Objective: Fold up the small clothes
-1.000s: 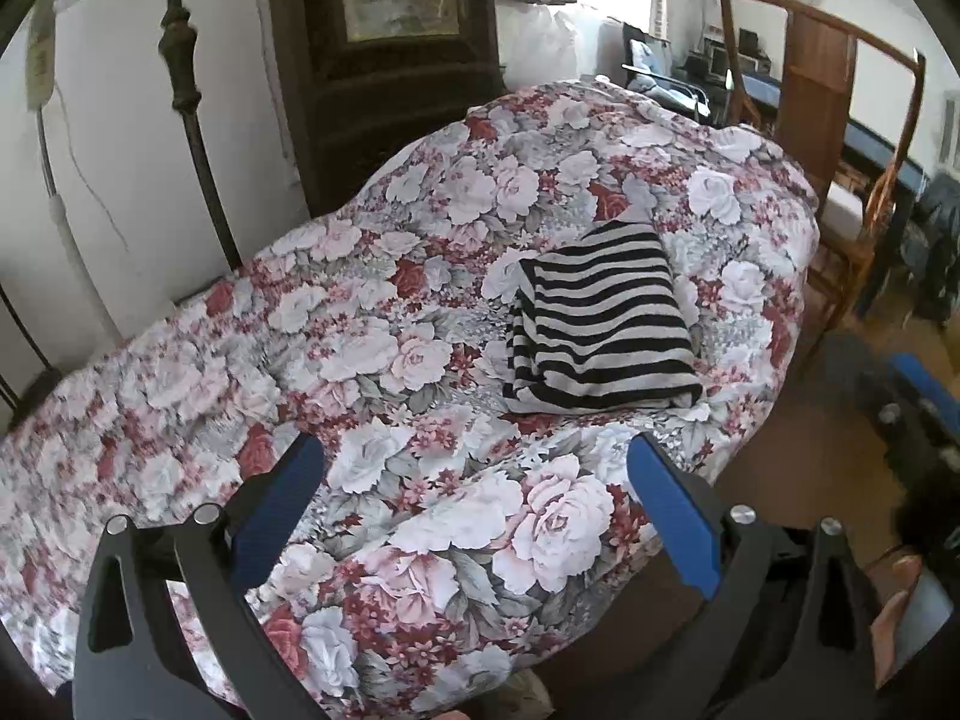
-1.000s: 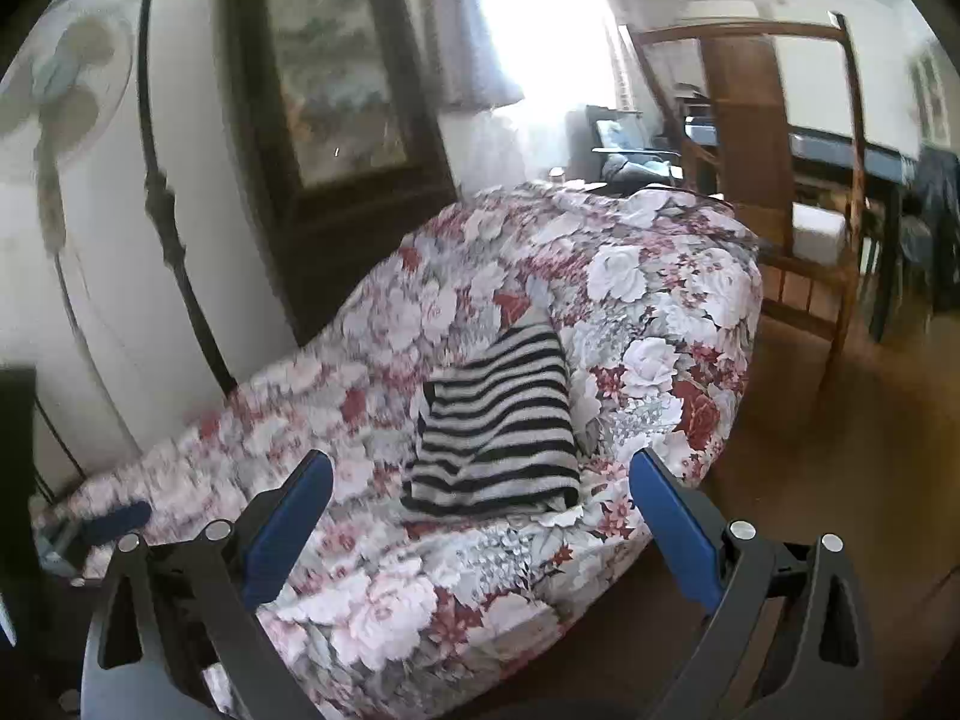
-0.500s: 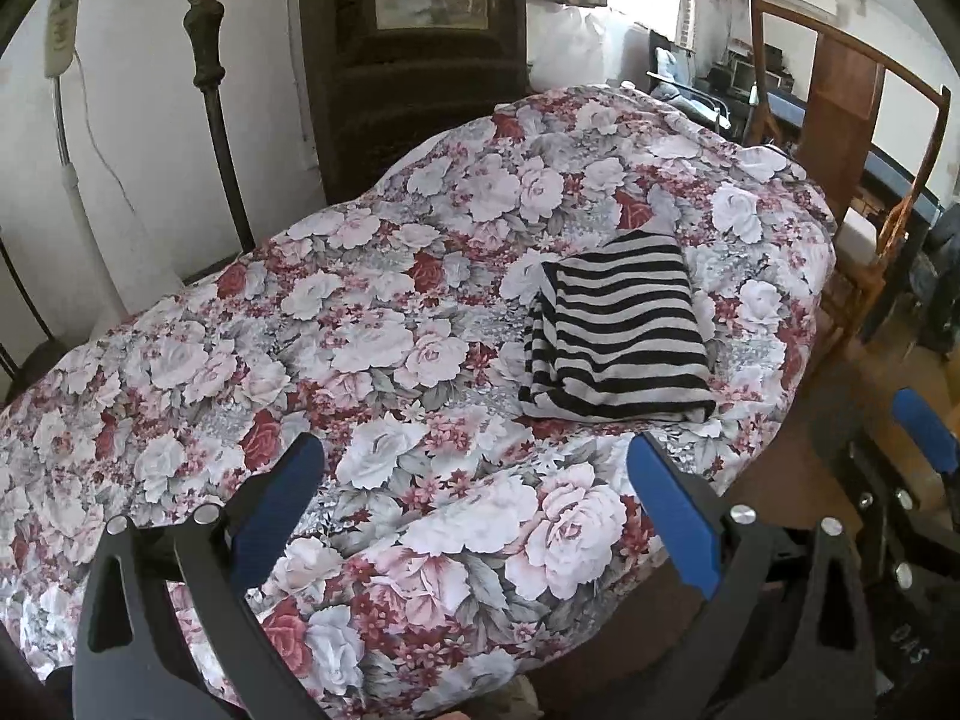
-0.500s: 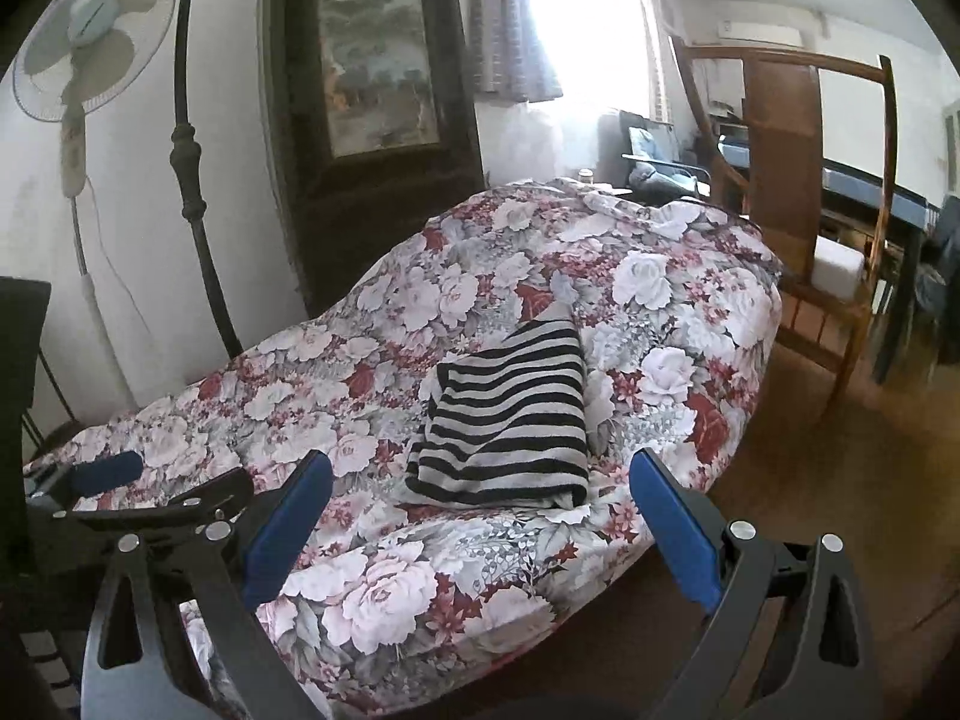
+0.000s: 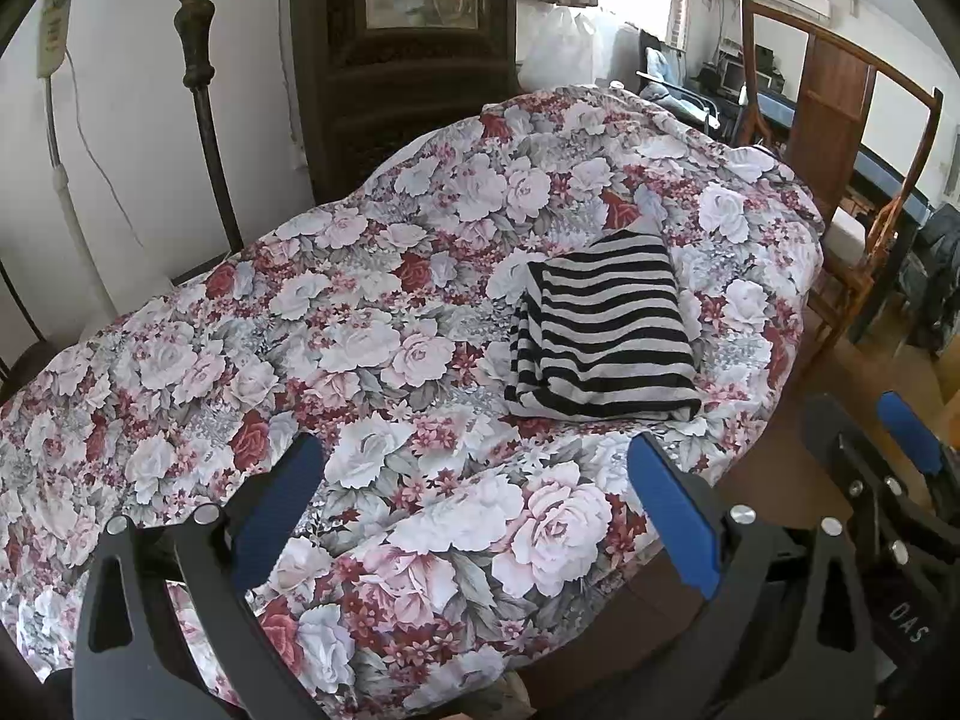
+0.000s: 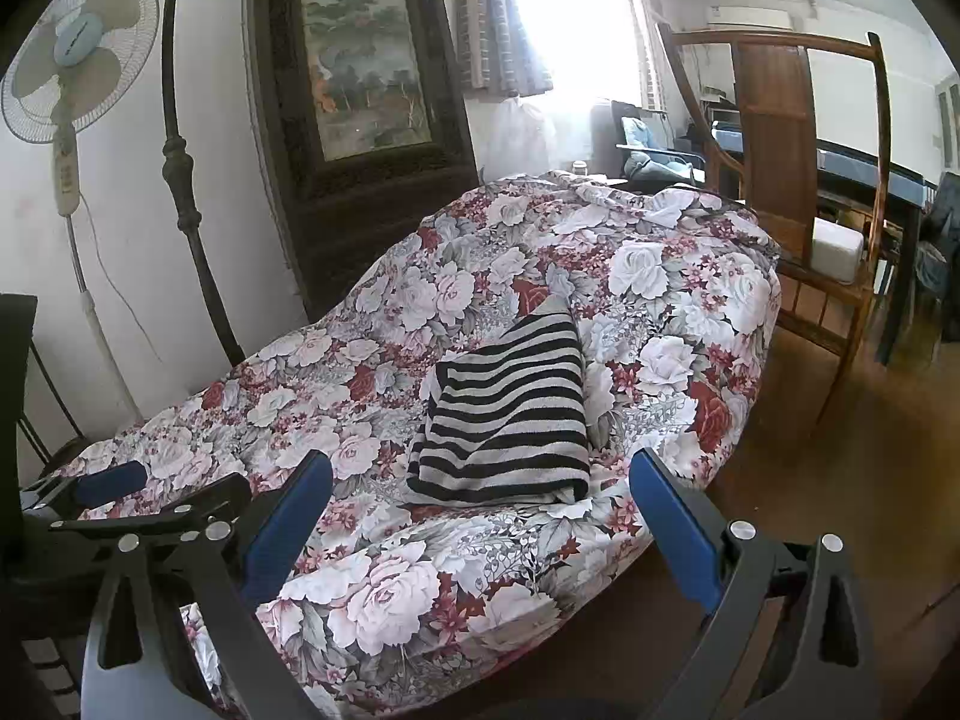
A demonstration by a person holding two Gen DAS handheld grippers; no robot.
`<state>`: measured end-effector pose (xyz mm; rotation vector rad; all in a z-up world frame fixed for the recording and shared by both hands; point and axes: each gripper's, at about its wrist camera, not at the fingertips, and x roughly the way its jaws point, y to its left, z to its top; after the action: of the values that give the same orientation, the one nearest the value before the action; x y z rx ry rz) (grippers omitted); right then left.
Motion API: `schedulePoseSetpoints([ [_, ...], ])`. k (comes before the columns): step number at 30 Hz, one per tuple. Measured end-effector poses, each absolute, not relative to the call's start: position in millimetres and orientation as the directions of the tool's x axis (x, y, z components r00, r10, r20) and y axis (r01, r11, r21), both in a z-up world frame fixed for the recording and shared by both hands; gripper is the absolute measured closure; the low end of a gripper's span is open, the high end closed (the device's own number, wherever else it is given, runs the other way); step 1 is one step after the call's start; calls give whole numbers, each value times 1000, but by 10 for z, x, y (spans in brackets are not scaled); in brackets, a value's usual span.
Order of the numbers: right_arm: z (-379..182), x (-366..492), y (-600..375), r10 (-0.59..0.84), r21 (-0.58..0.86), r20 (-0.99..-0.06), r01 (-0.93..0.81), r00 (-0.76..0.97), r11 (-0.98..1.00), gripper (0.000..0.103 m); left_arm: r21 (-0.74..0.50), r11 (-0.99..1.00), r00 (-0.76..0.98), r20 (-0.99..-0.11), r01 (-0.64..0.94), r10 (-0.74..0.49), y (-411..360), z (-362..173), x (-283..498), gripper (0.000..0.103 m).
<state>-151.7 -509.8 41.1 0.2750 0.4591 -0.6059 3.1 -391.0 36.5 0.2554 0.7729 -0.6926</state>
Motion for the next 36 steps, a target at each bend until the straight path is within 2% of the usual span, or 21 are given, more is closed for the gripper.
schedulePoseSetpoints([
  [14,408,-1530,-5112,-481,118,-490,602,727,789,3,-37,749,504,-717,661,-481,-3930,379,10,4],
  [36,412,-1557,-5122,-481,128,-490,606,727,785,3,32,747,548,-701,664,-456,-3962,408,-21,5],
])
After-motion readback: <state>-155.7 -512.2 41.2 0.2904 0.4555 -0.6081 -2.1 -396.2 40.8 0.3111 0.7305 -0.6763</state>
